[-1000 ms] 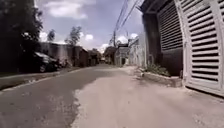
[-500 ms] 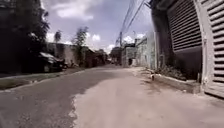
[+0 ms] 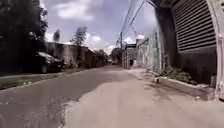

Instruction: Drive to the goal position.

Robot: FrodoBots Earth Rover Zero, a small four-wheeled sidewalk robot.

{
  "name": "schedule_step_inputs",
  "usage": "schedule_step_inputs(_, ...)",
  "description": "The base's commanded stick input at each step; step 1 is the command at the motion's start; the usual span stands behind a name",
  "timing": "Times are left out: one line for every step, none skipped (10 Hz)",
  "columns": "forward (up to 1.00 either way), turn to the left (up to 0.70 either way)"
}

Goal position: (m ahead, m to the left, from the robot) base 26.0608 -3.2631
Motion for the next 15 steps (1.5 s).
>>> schedule_step_inputs(0.7,0.0)
schedule_step_inputs(0.7,0.0)
schedule_step_inputs(0.7,0.0)
schedule_step_inputs(0.7,0.0)
schedule_step_inputs(0.7,0.0)
schedule_step_inputs(0.7,0.0)
schedule_step_inputs(0.7,0.0)
schedule_step_inputs(0.7,0.0)
schedule_step_inputs(0.7,0.0)
schedule_step_inputs(0.7,0.0)
schedule_step_inputs(0.7,0.0)
schedule_step_inputs(0.7,0.0)
schedule_step_inputs(0.7,0.0)
schedule_step_inputs(0.7,0.0)
schedule_step_inputs(0.7,0.0)
